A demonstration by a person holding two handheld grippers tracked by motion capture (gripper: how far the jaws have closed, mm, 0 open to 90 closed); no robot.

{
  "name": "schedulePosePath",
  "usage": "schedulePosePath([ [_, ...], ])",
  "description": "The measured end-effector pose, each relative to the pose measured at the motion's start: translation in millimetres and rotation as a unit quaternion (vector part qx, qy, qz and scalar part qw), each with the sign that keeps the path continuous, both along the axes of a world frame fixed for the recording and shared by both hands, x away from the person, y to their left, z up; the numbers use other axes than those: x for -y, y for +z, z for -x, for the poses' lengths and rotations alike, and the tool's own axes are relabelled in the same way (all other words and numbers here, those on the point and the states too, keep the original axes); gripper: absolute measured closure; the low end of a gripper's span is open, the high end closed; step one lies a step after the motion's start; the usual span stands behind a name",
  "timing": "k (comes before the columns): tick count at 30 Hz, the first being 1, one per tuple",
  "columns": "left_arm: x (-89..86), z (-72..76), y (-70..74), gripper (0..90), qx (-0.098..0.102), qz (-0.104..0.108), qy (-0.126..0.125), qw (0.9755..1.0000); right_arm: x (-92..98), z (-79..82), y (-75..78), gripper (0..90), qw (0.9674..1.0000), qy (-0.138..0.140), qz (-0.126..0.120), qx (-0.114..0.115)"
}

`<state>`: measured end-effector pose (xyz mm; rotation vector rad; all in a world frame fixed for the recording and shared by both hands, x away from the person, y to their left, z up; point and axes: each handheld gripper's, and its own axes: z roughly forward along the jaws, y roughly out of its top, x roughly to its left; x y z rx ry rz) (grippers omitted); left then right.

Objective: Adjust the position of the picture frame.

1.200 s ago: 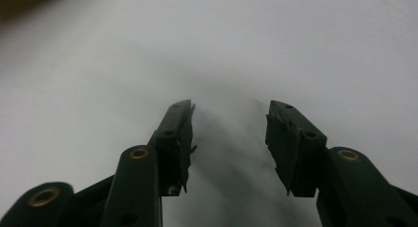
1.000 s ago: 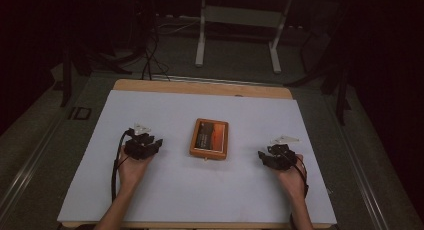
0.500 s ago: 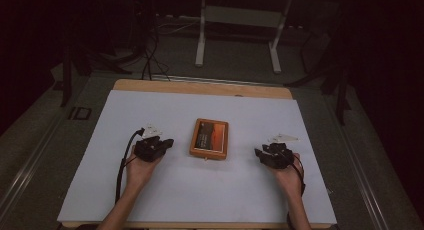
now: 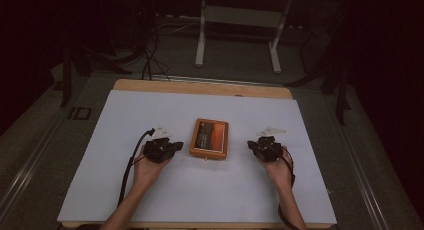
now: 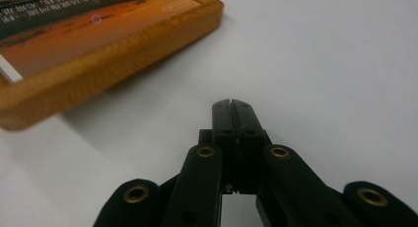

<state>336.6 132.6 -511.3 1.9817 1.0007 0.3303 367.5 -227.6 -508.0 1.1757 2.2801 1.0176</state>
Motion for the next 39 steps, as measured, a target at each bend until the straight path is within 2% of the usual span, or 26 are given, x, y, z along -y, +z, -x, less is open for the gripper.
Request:
schedulePosePath([
  [3,6.1,0.1,-2.8,89.5,-0.011,0.003,-0.014,0.9998,-11.9,-8.1,1.9,89.7,0.9999,0.01,0.002,-0.003],
  [7,7.7,0.5,-3.0,89.5,-0.013,0.008,-0.02,0.9997,-24.0,-15.2,-0.8,89.8,0.9999,0.012,-0.004,-0.01],
  [16,13.1,1.9,-4.6,89.4,-0.015,0.006,-0.027,0.9995,-50.0,-28.0,-12.2,89.8,0.9993,0.022,0.006,-0.03],
  [29,16.2,3.8,-4.6,89.6,-0.013,-0.004,-0.023,0.9996,-58.6,-37.5,-14.1,89.9,0.9988,0.022,0.009,-0.043],
  [39,23.0,12.6,1.3,89.7,-0.009,0.004,-0.049,0.9988,-61.2,-41.3,-16.1,90.0,0.9979,0.036,0.024,-0.048],
])
